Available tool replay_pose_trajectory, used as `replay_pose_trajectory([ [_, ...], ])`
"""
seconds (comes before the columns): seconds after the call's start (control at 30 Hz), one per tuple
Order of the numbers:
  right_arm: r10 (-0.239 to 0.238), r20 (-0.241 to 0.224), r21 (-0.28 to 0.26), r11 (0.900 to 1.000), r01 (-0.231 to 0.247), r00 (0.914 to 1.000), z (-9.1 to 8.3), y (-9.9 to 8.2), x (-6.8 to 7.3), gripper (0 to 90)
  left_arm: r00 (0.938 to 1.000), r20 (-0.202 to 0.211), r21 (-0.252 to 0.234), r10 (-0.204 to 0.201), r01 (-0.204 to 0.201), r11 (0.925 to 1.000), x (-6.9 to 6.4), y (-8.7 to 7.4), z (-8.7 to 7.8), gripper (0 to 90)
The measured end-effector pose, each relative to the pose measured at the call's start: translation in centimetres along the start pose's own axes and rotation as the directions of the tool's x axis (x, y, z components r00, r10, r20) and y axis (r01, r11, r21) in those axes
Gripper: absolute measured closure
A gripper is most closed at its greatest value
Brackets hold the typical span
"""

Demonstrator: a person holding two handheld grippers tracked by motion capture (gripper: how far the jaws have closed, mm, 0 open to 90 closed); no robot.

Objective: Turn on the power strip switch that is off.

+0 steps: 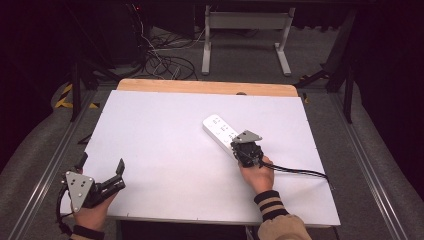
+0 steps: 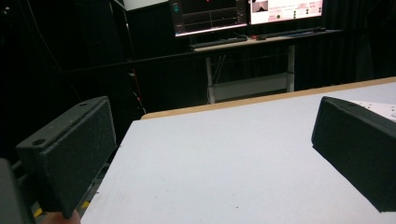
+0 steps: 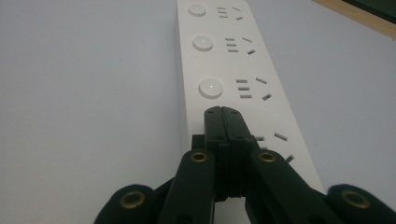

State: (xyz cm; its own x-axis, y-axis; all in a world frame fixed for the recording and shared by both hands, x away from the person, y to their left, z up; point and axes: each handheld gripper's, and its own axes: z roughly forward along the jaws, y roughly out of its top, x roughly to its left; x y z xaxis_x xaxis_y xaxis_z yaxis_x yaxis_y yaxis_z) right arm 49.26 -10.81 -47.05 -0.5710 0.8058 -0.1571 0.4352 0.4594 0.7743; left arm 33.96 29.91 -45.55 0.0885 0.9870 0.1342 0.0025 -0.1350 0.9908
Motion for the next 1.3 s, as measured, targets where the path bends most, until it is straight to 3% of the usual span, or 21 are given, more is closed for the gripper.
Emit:
replay_pose_trajectory([
  [1.3, 0.007, -0.002, -0.014, 0.9999, -0.007, 1.0, -0.12, 0.0, -0.05, 90.0, 1.0, 0.008, 0.005, -0.005, 0.005, 1.0, -0.04, -0.04, 0.23, 0.2],
])
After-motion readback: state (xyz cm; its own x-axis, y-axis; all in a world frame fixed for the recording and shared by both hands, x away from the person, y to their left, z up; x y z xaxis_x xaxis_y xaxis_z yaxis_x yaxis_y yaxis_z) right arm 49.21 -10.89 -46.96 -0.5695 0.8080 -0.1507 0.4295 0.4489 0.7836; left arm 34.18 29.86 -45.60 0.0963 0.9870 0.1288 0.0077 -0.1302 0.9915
